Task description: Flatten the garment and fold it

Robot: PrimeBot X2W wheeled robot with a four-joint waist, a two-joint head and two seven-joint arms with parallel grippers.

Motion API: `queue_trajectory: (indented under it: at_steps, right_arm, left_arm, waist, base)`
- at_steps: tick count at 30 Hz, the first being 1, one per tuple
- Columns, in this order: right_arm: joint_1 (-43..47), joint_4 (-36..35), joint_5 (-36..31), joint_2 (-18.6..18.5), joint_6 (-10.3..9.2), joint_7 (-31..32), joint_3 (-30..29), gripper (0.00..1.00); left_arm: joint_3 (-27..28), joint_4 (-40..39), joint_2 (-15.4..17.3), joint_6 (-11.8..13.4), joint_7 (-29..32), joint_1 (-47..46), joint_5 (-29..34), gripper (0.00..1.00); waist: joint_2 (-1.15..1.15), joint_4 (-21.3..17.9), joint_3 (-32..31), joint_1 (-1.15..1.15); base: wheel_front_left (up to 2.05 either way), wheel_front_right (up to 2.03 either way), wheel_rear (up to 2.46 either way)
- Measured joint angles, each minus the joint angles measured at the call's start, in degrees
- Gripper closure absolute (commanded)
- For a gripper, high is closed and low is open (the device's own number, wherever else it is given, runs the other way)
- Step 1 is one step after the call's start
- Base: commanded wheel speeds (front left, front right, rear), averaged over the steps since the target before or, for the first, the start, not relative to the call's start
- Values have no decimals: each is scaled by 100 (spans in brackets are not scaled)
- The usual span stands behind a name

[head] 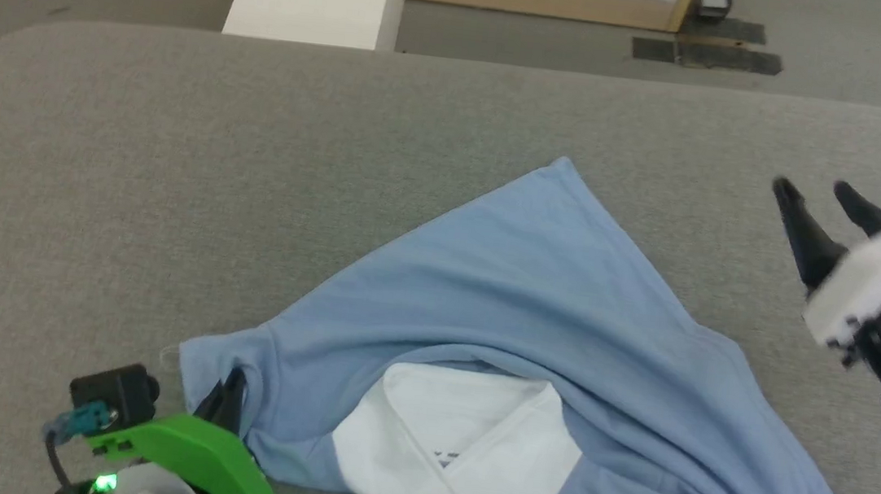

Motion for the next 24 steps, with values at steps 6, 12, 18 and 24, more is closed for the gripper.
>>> queue_trajectory:
  at_steps: [6,12,18,24]
  right_arm:
    - [-1332,1118,-478,-166,0,816,910,0]
    - [-2323,2123,-990,-365,1,1557,1655,0]
    - [-2711,2788,-1328,-436,0,1857,2118,0]
    - [-2853,3108,-1340,-480,-1,1978,2279,0]
  left_arm:
    - [-133,-48,-68,-34,3,-302,48,100]
    - [-274,-122,-176,-82,-42,-533,104,100]
    - [-305,-53,-254,-179,-101,-665,104,100]
    - [-363,113,-397,-281,-216,-692,75,100]
  waist:
    - [0,375,359,0]
    - [0,793,806,0]
    - [0,1221,1213,0]
    - [0,1551,1559,0]
  base:
    - [0,0,0]
    - [0,0,0]
    - [0,0,0]
    - [0,0,0]
